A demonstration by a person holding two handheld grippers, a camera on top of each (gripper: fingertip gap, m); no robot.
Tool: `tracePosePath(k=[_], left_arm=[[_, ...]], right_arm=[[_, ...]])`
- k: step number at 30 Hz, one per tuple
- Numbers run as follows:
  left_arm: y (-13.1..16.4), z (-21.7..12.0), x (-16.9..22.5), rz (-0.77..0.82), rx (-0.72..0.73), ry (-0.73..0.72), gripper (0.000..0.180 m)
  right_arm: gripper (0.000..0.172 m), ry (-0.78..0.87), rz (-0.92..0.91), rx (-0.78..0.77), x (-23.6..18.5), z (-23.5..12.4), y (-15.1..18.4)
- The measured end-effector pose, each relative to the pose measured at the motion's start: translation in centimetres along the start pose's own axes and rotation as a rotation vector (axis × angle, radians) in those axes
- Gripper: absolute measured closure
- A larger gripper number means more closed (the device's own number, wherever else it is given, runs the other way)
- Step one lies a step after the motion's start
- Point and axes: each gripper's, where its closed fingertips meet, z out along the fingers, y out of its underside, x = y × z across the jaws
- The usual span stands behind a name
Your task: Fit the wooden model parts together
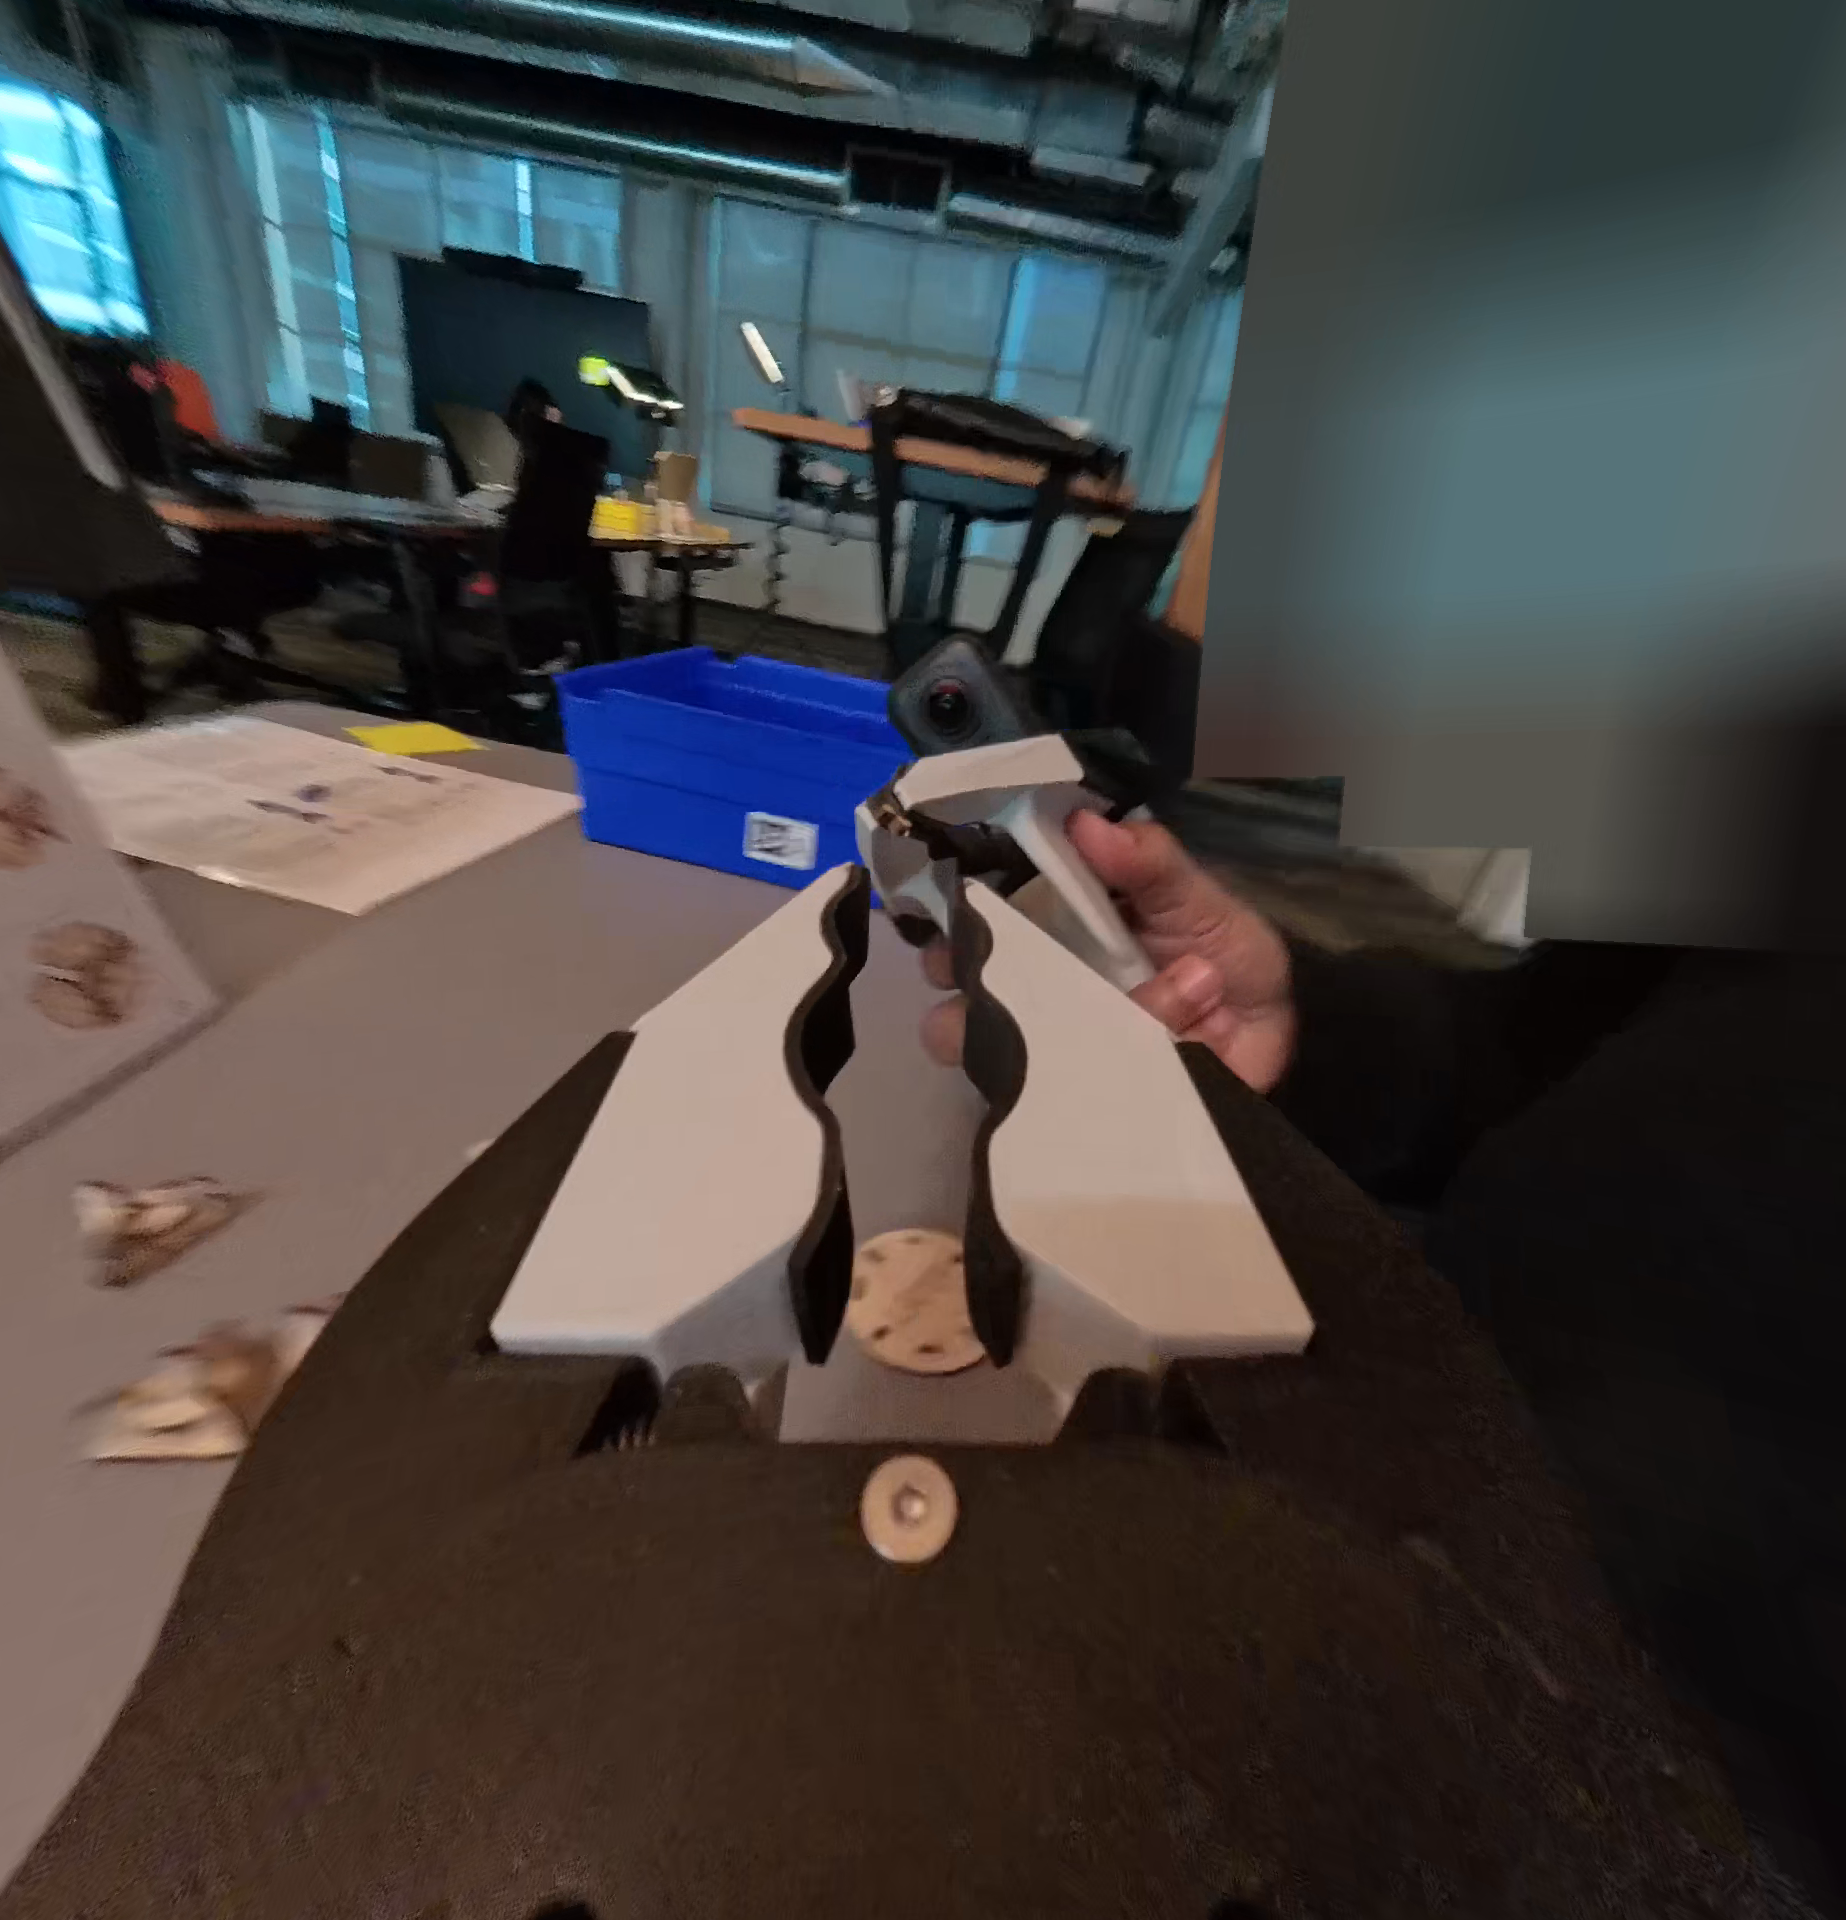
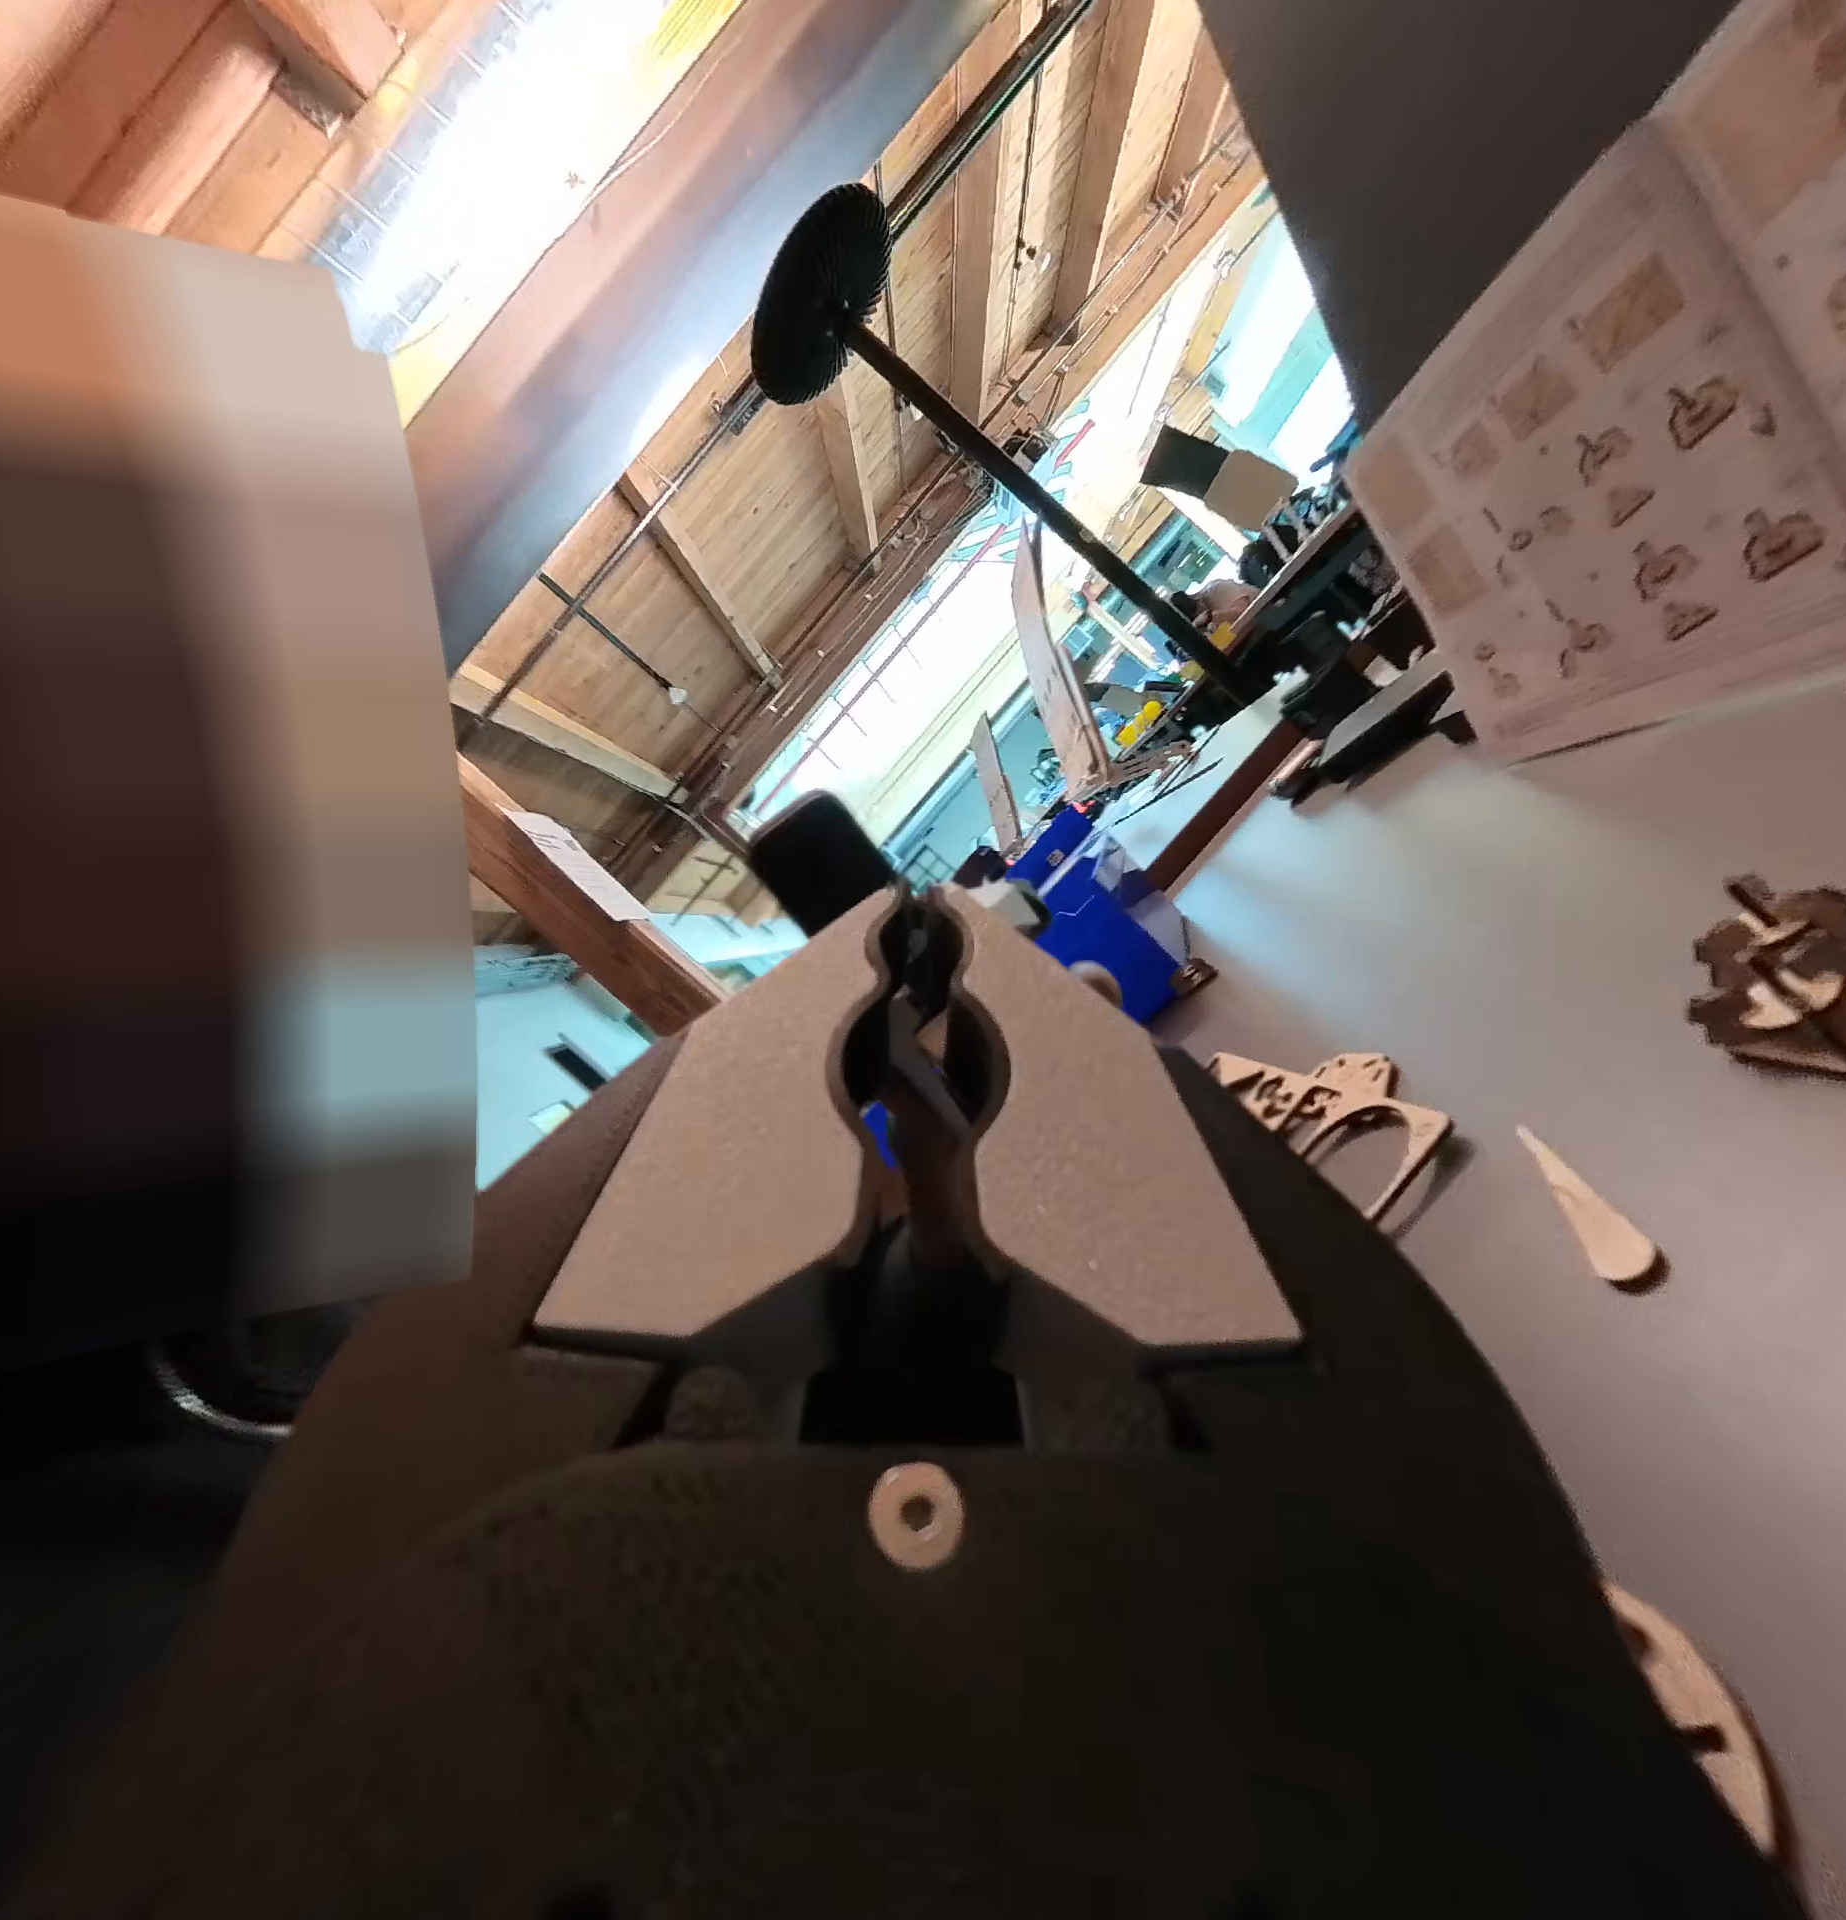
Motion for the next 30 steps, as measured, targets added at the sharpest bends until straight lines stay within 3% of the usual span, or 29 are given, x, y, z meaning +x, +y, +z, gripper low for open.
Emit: tracePosePath(k=[5, 8, 30], left_arm=[[-0.8, -0.4, 0.1, -0.519, 0.177, 0.259, 0.167], [-0.9, -0.7, -0.5, -0.66, 0.233, 0.313, 0.167], [-0.8, -0.8, -0.6, -0.752, 0.244, 0.338, 0.179]], right_arm=[[0.171, 0.024, -0.144, -0.016, -0.5, 0.5, 0.4], [0.172, 0.048, -0.19, -0.025, -0.3, 0.6, 0.6], [0.172, 0.124, -0.318, -0.044, 0.4, 1.0, 0.9]])
